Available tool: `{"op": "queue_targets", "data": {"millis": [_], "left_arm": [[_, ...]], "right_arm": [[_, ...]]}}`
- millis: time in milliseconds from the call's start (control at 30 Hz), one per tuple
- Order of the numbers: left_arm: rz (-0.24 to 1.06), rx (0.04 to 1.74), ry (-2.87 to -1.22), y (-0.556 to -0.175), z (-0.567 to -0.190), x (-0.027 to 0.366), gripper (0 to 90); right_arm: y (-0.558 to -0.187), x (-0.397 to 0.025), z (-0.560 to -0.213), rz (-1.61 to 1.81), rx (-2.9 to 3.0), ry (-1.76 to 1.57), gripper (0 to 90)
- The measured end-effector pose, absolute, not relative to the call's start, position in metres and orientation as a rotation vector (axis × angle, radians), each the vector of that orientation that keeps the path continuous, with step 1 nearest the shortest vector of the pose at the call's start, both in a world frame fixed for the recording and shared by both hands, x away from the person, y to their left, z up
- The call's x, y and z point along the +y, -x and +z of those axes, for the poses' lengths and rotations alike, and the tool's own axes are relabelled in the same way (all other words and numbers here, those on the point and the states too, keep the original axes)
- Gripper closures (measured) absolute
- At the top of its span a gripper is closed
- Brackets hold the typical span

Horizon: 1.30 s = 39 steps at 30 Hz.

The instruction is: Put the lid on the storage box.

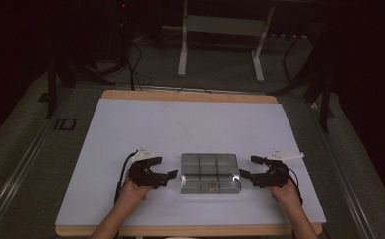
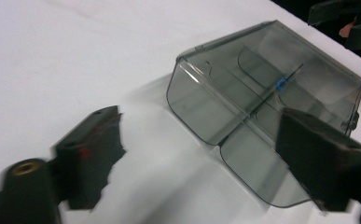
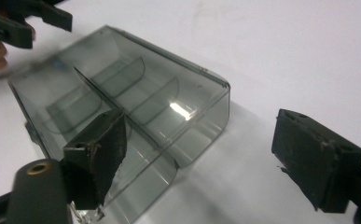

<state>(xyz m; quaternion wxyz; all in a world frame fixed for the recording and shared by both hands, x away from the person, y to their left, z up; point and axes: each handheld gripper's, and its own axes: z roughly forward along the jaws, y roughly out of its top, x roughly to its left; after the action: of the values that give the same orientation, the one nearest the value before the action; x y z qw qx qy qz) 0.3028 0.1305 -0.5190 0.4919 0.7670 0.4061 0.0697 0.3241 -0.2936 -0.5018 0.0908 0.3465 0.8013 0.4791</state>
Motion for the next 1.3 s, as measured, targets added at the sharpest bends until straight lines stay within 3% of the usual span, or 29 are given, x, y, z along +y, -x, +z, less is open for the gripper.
{"op": "queue_targets", "data": {"millis": [100, 1300], "left_arm": [[0.181, 0.952, -1.874, -0.303, -0.519, 0.13, 2.1], [0.284, 0.943, -1.89, -0.294, -0.53, 0.148, 2.2]], "right_arm": [[-0.324, -0.293, -0.501, 1.412, 2.374, -1.005, 14.9], [-0.326, -0.324, -0.511, 1.349, 2.258, -1.101, 14.3]]}}
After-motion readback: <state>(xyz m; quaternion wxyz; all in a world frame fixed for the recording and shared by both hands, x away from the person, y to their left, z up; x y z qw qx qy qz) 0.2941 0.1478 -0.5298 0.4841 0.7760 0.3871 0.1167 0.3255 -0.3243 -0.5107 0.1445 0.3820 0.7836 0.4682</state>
